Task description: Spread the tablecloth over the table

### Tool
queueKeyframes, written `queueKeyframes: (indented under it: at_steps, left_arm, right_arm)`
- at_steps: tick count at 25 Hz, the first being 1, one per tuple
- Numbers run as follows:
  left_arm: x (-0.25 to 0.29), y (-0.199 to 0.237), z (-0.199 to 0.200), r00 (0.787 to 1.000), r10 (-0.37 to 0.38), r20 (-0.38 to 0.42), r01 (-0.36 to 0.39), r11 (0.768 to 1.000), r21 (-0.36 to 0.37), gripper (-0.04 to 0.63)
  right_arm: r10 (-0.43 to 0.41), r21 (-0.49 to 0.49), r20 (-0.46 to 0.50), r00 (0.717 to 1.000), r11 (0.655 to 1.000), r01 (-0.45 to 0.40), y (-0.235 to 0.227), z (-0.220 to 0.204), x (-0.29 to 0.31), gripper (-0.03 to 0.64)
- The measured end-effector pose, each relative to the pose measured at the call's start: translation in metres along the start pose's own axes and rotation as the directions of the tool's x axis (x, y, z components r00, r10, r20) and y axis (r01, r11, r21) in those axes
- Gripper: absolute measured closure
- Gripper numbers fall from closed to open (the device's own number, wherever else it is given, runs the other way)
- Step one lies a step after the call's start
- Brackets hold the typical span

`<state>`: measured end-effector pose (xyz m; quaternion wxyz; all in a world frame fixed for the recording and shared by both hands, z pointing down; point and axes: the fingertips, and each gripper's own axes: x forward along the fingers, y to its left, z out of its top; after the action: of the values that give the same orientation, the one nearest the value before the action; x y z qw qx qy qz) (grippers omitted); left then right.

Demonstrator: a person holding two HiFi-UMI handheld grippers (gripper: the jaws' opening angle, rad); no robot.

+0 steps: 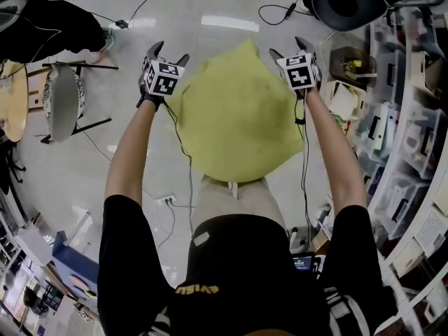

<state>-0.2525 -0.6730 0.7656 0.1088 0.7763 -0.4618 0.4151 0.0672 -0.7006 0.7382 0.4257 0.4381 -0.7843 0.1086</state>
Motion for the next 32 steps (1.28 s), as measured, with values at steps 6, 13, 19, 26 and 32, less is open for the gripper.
queueKeyframes:
  at_steps: [6, 13, 19, 26, 32]
  left_arm:
    - [-0.061, -0.061, -0.117, 0.998, -0.036, -0.057, 0.026, 0.985, -0.168, 0.219]
    - [-0.179, -0.126, -0.2, 0.999, 0.016, -0.037, -0.031, 0.882, -0.469, 0.302]
    - [-0.295, -0.184, -0.188, 0.99, 0.084, 0.117, 0.004, 0.799, -0.601, 0.409]
    - [-0.39, -0.237, -0.144, 0.926, 0.202, 0.32, -0.014, 0.863, -0.506, 0.565]
    - [-0.486, -0.298, -0.094, 0.83, 0.316, 0.459, -0.099, 0.894, -0.437, 0.577]
  right_arm:
    - [0.079, 0.117, -0.048, 0.996, 0.99, -0.073, 0.08, -0.101, -0.06, 0.261]
    - [0.106, 0.325, -0.168, 0.98, 0.945, -0.047, 0.178, -0.229, -0.179, 0.305]
    - [-0.039, 0.484, -0.09, 0.995, 0.872, 0.078, 0.212, -0.245, -0.289, 0.418]
    - [-0.115, 0.416, 0.106, 0.988, 0.907, 0.061, 0.227, -0.233, -0.372, 0.612]
    - [-0.073, 0.282, 0.355, 0.932, 0.959, -0.032, 0.227, -0.218, -0.453, 0.615]
